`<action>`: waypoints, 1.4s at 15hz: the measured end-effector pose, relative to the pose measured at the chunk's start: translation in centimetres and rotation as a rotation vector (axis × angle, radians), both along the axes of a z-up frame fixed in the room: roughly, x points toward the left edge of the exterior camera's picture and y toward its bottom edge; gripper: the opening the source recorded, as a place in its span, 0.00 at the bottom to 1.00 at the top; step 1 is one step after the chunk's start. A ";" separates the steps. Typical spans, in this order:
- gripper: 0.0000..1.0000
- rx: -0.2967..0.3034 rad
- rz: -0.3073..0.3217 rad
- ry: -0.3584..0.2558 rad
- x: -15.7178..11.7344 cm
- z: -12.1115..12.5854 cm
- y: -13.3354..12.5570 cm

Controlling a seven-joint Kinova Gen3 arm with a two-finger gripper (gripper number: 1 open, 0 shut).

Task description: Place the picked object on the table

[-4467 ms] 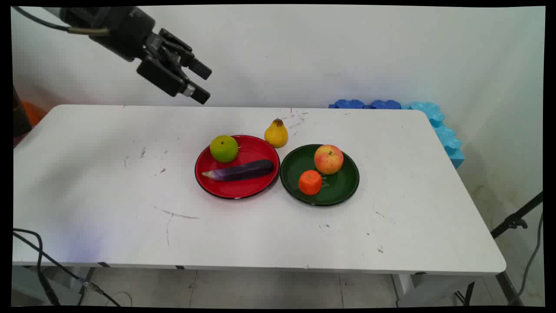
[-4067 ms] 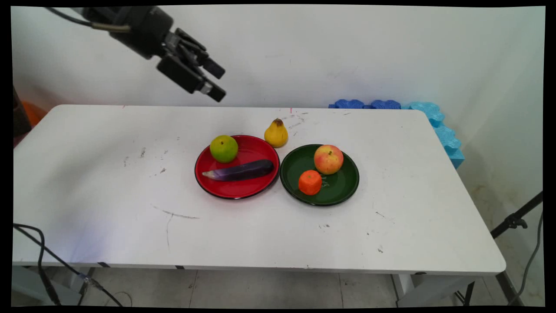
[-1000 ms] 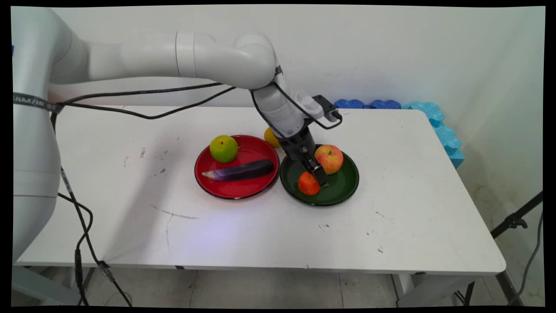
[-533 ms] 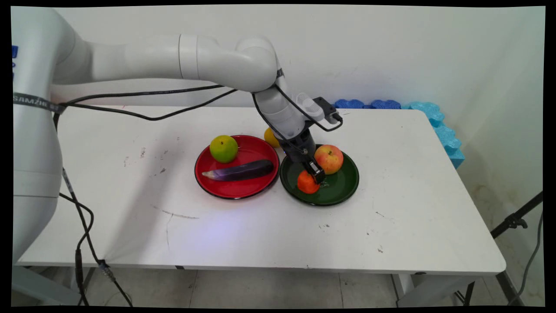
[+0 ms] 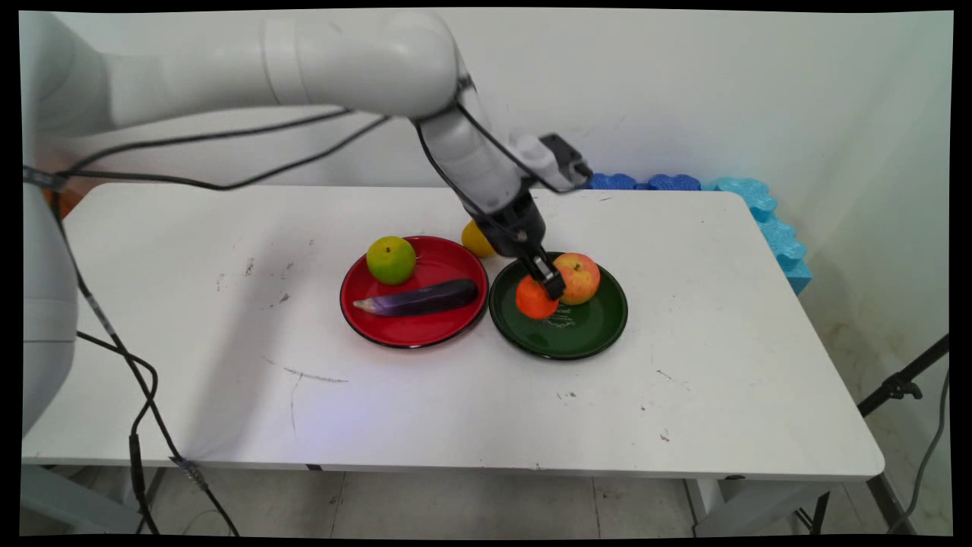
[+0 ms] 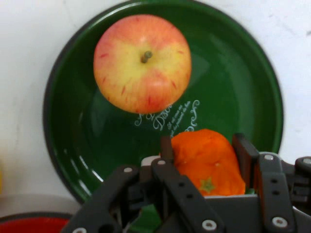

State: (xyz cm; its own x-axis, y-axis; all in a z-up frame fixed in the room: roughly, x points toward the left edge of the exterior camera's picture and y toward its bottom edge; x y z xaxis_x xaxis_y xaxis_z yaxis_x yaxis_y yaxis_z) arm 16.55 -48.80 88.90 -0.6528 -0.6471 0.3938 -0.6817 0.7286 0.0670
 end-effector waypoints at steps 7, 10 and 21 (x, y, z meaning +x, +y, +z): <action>0.00 -0.038 -0.071 0.069 3.6 8.7 3.0; 0.00 -0.047 -0.125 0.088 5.4 10.4 4.7; 0.00 -0.011 -0.298 0.043 9.0 6.5 9.2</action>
State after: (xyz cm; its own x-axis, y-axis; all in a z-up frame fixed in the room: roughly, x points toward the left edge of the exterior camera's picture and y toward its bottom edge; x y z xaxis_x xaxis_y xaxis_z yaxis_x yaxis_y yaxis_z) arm 25.55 -39.64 95.36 -0.7957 -0.4252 0.4314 -0.4348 0.8968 0.0820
